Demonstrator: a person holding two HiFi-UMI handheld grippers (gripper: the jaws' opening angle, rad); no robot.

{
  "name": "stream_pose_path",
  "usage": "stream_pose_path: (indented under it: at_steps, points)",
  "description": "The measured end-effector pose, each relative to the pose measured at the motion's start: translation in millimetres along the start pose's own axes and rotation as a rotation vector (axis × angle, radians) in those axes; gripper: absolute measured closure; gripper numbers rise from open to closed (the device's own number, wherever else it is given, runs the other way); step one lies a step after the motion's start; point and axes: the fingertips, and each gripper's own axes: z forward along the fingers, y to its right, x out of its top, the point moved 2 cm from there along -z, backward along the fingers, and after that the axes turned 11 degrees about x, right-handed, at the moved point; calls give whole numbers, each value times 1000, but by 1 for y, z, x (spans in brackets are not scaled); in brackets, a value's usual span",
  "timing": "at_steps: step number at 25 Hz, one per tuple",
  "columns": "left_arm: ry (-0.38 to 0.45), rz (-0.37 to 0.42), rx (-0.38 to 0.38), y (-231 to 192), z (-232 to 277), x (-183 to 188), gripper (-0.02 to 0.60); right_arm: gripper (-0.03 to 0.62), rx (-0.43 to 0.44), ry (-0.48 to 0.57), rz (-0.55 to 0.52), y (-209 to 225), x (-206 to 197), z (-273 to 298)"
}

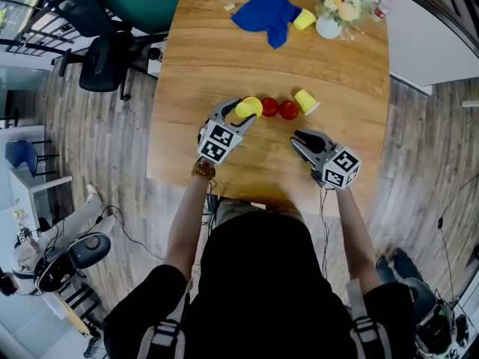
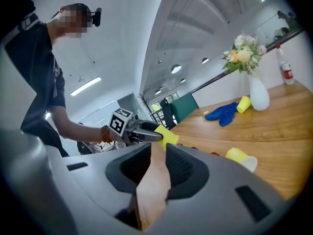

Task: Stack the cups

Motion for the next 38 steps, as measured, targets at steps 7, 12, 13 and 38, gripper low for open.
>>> stream_pose_path:
  at_steps: [7, 12, 13, 38]
  points:
    - [-142, 62, -20, 3, 37, -16, 313, 508, -28, 14, 47, -5, -16, -7]
    - [-183, 69, -8, 4, 49, -21, 313, 507, -37, 10, 58, -4, -21, -9]
    - [-180, 69, -8, 5, 51, -21, 313, 507, -38, 11, 60, -4, -21, -9]
    - [29, -132, 132, -7, -23, 1, 296, 358, -396, -593, -295, 164, 31, -29]
